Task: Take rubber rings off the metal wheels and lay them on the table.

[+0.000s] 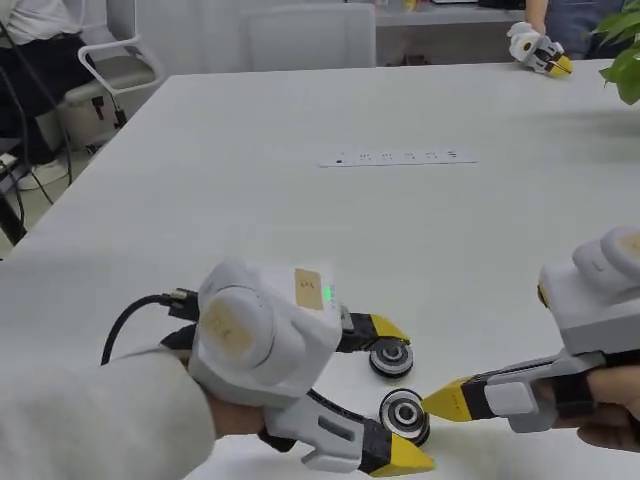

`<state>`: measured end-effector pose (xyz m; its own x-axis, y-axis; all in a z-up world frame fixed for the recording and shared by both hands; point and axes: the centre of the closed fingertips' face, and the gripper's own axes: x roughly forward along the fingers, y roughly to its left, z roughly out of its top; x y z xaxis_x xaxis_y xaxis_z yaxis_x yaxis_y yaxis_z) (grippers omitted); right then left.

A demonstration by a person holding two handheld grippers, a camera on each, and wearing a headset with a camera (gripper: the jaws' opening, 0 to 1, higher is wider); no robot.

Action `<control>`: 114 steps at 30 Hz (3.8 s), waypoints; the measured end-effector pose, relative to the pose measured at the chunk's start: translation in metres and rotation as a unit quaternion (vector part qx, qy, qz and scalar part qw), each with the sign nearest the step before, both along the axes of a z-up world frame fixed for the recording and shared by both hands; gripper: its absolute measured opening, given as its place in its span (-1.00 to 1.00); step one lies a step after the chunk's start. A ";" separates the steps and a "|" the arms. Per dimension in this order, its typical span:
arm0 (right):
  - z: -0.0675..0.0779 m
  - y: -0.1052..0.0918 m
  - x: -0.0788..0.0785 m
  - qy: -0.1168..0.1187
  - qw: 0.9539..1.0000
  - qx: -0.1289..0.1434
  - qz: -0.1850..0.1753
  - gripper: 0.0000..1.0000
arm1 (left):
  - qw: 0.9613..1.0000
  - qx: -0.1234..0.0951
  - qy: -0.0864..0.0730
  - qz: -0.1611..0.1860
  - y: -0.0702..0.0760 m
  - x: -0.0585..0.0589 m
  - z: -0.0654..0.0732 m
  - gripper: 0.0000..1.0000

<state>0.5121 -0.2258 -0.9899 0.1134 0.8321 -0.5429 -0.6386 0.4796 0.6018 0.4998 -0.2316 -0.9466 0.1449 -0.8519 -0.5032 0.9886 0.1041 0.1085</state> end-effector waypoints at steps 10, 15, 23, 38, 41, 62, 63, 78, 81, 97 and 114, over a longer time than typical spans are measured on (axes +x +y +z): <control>0.003 0.002 0.000 -0.007 1.000 0.005 0.003 -1.00 | 1.000 -0.014 0.006 0.019 0.018 0.002 0.033 0.58; 0.005 0.003 0.001 -0.007 1.000 0.012 0.000 -1.00 | 0.999 0.003 -0.020 0.035 0.039 0.007 0.044 0.66; 0.007 0.005 0.001 -0.012 1.000 0.015 0.004 -1.00 | 0.996 0.006 -0.040 0.085 0.079 0.009 0.063 0.73; 0.014 0.009 0.000 -0.017 0.999 0.028 0.006 -1.00 | 0.974 -0.027 -0.026 0.222 0.155 0.000 0.073 0.78; 0.016 0.010 -0.001 -0.015 0.999 0.031 0.007 -1.00 | 0.969 -0.033 -0.021 0.243 0.165 -0.004 0.071 0.79; 0.024 0.009 0.004 -0.014 0.998 0.053 -0.008 -1.00 | 0.954 -0.059 0.050 0.290 0.162 -0.029 0.032 0.84; 0.025 0.008 0.004 -0.015 0.998 0.052 -0.010 -1.00 | 0.954 -0.058 0.050 0.291 0.162 -0.028 0.031 0.85; 0.056 0.003 0.020 -0.034 0.994 0.088 -0.053 -1.00 | 0.958 -0.038 0.057 0.278 0.159 -0.031 0.020 0.86; 0.061 0.005 0.020 -0.045 0.994 0.085 -0.048 -1.00 | 0.958 -0.042 0.057 0.278 0.158 -0.031 0.021 0.83; 0.103 0.042 0.014 -0.109 0.989 0.094 0.011 -1.00 | 0.958 -0.041 0.054 0.279 0.159 -0.031 0.021 0.81; 0.114 0.100 0.012 -0.119 0.987 0.085 0.060 -1.00 | 0.957 -0.042 0.052 0.283 0.160 -0.030 0.022 0.78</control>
